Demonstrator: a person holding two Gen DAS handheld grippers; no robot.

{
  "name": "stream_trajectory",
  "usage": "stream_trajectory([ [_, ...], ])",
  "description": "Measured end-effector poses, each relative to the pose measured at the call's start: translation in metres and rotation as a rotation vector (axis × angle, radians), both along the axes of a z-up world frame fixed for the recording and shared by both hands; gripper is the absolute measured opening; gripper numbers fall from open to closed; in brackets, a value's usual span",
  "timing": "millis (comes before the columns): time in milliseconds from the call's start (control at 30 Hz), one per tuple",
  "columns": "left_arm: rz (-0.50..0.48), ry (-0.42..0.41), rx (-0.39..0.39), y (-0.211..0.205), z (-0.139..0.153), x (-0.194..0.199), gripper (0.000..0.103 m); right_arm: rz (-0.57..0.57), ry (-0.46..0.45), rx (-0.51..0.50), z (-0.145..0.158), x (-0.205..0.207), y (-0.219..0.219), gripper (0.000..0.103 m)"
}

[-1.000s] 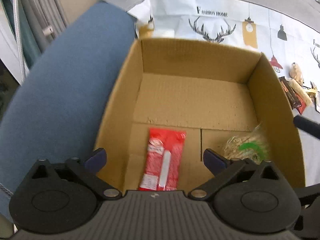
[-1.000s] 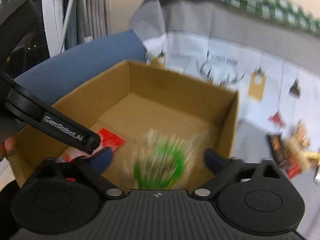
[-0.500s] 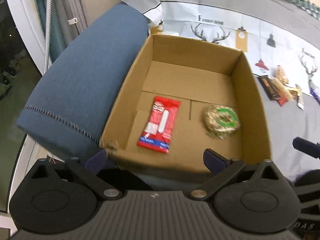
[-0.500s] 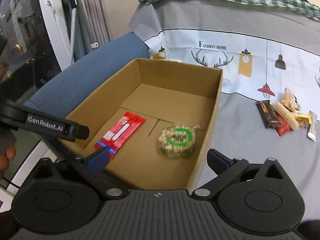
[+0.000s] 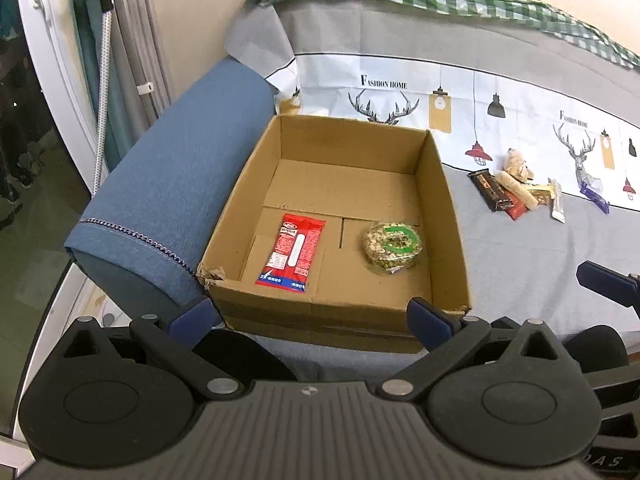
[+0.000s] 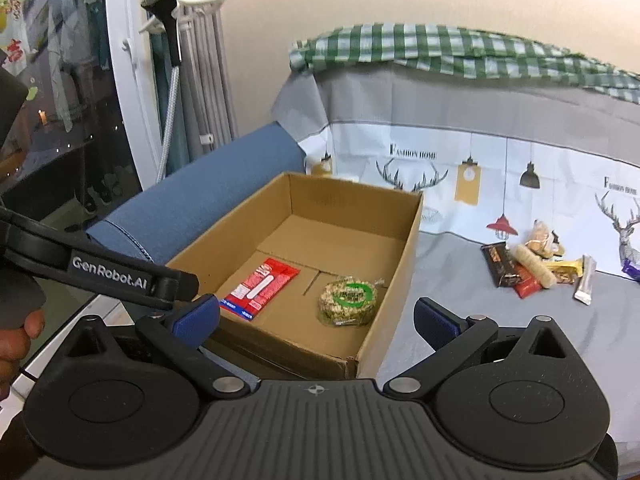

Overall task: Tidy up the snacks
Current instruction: 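Open both tools to drop the red packet and grain cake into the box, then grasp the dark chocolate bar with the left tool while the right tool grasps the silver stick pack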

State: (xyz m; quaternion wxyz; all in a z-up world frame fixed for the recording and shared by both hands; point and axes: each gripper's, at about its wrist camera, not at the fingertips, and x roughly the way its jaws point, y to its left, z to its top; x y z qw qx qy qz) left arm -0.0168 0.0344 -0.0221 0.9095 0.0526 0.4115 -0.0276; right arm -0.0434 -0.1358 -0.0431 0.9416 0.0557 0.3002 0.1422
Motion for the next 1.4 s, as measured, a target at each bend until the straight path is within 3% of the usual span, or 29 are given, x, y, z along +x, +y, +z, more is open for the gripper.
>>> stream_trajectory([
  [333, 0.007, -0.048, 0.011, -0.003, 0.016, -0.03, 0.103, 0.003, -0.054, 0.023, 0.011, -0.029, -0.005, 0.102],
  [733, 0.025, -0.07, 0.017, -0.009, 0.021, -0.04, 0.103, -0.023, -0.085, 0.039, 0.017, -0.044, -0.011, 0.102],
  [1100, -0.027, -0.035, 0.058, -0.036, 0.015, -0.025, 0.103, -0.099, -0.054, 0.086, 0.007, -0.039, -0.032, 0.102],
  [1400, -0.125, 0.032, 0.048, -0.093, 0.012, 0.018, 0.103, -0.234, -0.003, 0.147, -0.015, -0.022, -0.074, 0.102],
])
